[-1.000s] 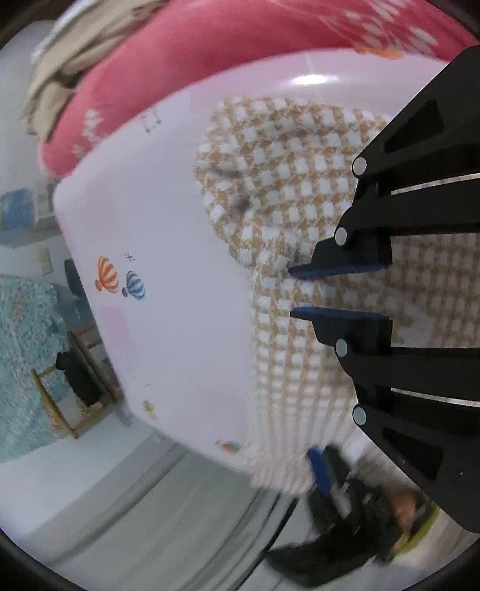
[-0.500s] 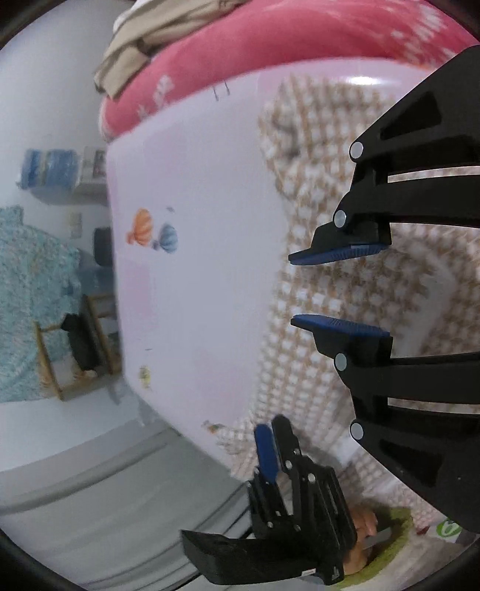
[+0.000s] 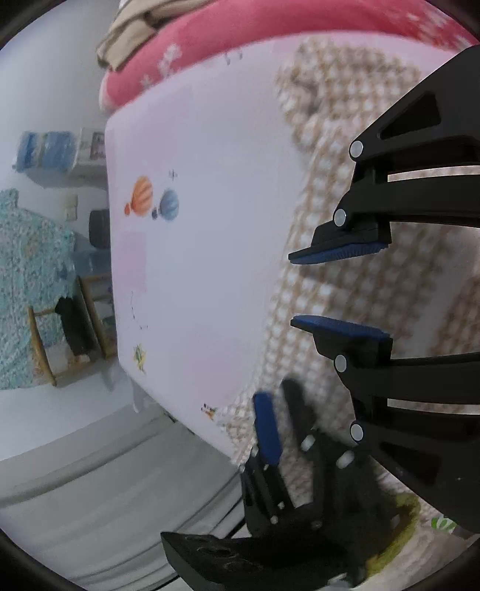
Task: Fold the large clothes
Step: 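Lay the white-trimmed edge flat with both grippers and release it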
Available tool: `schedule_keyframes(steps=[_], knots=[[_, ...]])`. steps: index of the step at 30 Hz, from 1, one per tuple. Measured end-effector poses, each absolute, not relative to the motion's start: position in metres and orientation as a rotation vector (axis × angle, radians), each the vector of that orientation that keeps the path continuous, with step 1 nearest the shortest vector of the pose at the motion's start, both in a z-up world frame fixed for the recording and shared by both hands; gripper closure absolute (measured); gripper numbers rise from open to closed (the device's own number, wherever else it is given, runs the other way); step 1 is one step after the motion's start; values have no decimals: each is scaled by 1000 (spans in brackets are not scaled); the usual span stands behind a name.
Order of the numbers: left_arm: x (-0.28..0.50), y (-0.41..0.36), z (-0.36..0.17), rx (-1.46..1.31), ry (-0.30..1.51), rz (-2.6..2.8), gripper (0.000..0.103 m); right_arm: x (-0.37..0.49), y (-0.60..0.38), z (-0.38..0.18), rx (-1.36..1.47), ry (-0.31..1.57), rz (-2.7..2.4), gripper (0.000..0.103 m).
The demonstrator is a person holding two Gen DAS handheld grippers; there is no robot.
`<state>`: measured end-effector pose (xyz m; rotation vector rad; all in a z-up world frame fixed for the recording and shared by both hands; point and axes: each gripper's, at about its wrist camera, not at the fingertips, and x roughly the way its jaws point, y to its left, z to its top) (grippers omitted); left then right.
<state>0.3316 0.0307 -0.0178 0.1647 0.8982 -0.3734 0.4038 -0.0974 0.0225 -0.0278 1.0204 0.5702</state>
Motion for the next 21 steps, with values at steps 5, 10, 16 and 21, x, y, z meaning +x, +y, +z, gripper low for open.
schedule_keyframes(steps=[5,10,16,21], knots=[[337,33,-30,164,920,-344,75,413,-88,5,-48,1046,558,74],[316,44,-14,100,884,-380,75,393,-91,26,-44,1024,570,73],[306,47,-33,132,927,-350,74,376,-73,4,-172,1013,542,72],[285,53,-15,102,889,-371,74,352,-74,21,-147,991,596,72]])
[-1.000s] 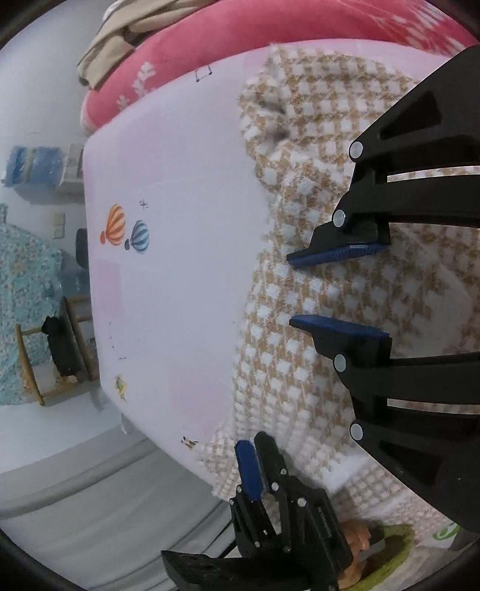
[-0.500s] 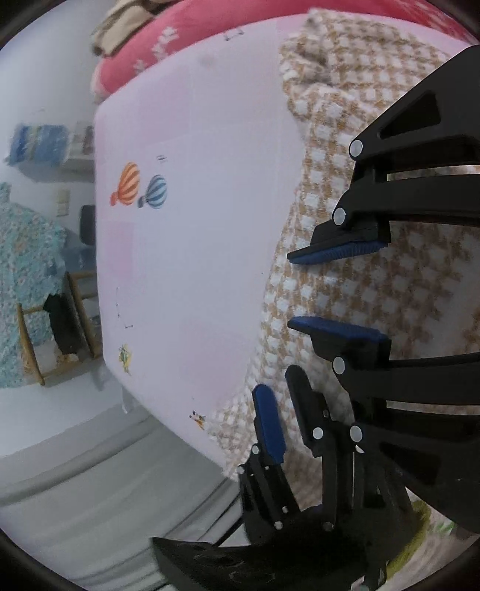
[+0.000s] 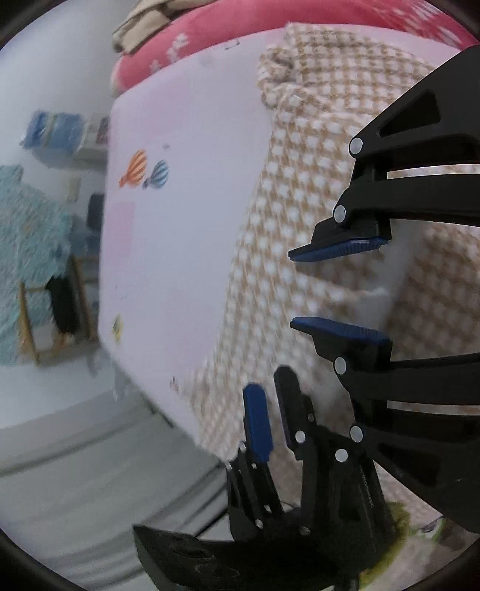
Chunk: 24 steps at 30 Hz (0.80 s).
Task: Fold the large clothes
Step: 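Lay the white-trimmed edge flat with both grippers and release it, then pull both open grippers back from the folded coat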
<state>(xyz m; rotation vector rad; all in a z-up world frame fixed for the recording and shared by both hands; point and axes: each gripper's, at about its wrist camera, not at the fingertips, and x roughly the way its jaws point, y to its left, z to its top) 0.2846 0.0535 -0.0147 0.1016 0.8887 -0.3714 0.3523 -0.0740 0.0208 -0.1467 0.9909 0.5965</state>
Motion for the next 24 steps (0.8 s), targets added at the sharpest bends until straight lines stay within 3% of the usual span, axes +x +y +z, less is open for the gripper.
schedule_keyframes(steps=[4,9,13,18,20,24], knots=[[279,48,-36,147,944,-360,73,337,-64,-1,-240,988,594,71],[267,47,-21,134,915,-332,73,323,-74,14,-245,968,561,70],[268,48,-37,175,965,-305,61,323,-98,0,-220,995,492,65],[268,66,-29,39,961,-307,59,319,-108,15,-179,974,490,65],[261,65,-22,70,933,-297,59,314,-118,23,-161,937,460,60],[261,59,-39,132,1017,-251,46,327,-146,-2,-45,1015,413,58]])
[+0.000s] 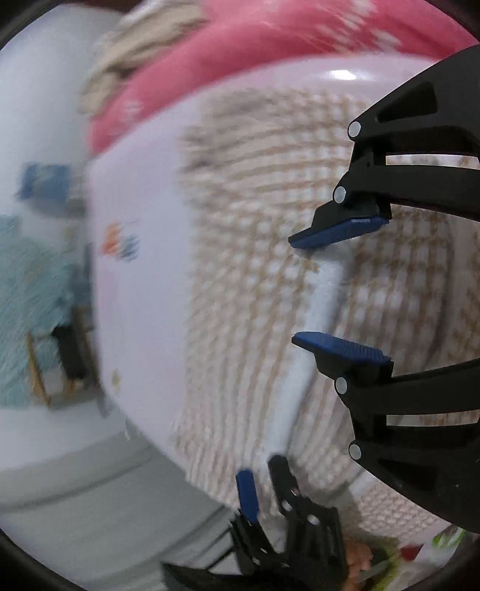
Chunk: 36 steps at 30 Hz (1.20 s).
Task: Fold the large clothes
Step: 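Pull both open grippers back from the folded coat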
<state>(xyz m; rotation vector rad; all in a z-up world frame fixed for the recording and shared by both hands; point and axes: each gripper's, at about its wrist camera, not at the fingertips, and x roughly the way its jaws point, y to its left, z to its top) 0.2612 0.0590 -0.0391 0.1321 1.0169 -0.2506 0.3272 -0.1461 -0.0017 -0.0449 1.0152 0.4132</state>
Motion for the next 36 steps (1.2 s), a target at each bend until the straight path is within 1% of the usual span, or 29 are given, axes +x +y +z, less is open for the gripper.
schedule_keyframes(steps=[2,4,6,9,10,11,12,15,16,20,27,36], knots=[[260,58,-40,133,1014,-240,45,324,-146,2,-58,1005,408,58],[258,57,-34,139,1014,-213,43,318,-146,10,-52,1000,399,56],[253,57,-25,136,1001,-193,40,309,-148,21,-22,987,414,45],[241,60,-8,140,977,-176,36,289,-160,41,10,943,423,35],[236,61,-3,141,967,-179,34,282,-163,47,17,929,423,33],[229,61,5,146,952,-182,33,277,-164,51,20,919,425,29],[222,61,11,155,937,-180,30,267,-168,56,25,905,430,26],[202,62,22,169,919,-172,24,243,-172,62,39,894,445,22],[197,62,23,167,921,-171,22,235,-172,62,41,894,451,21],[176,62,19,149,954,-141,20,210,-167,58,36,910,453,20],[145,60,-6,122,1017,-79,20,183,-159,44,5,954,440,19],[130,52,-38,136,1074,-20,19,171,-153,15,-7,1034,411,18]])
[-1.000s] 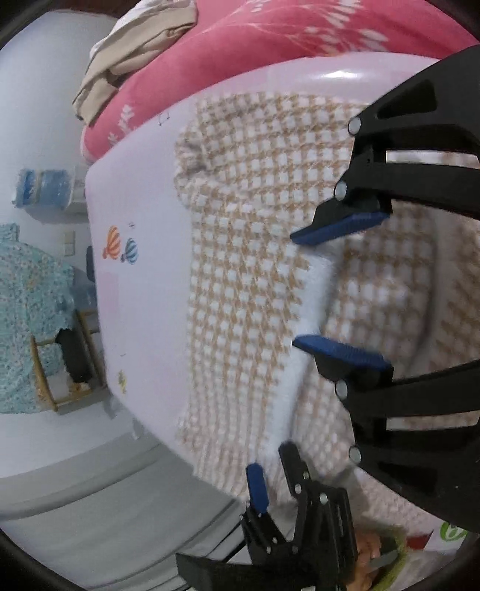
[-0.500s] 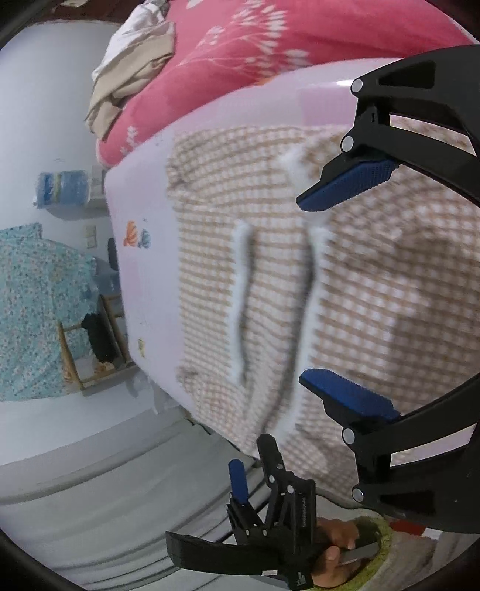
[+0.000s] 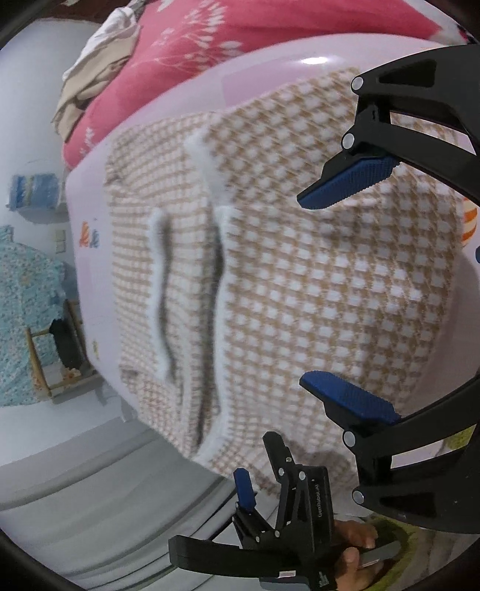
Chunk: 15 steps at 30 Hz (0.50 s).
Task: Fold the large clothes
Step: 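Pull both open grippers back from the folded coat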
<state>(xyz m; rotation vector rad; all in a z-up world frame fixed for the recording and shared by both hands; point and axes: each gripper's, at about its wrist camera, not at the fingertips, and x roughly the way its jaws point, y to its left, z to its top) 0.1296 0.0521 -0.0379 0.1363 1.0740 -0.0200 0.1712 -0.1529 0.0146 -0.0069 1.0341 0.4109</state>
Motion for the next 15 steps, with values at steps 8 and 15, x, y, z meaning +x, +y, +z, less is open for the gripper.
schedule_keyframes(steps=[8,15], knots=[[129,54,-52,103,1078,36,12,172,-151,-7,-45,1074,370,15],[127,55,-54,82,1080,67,9,176,-158,-19,11,1108,382,8]])
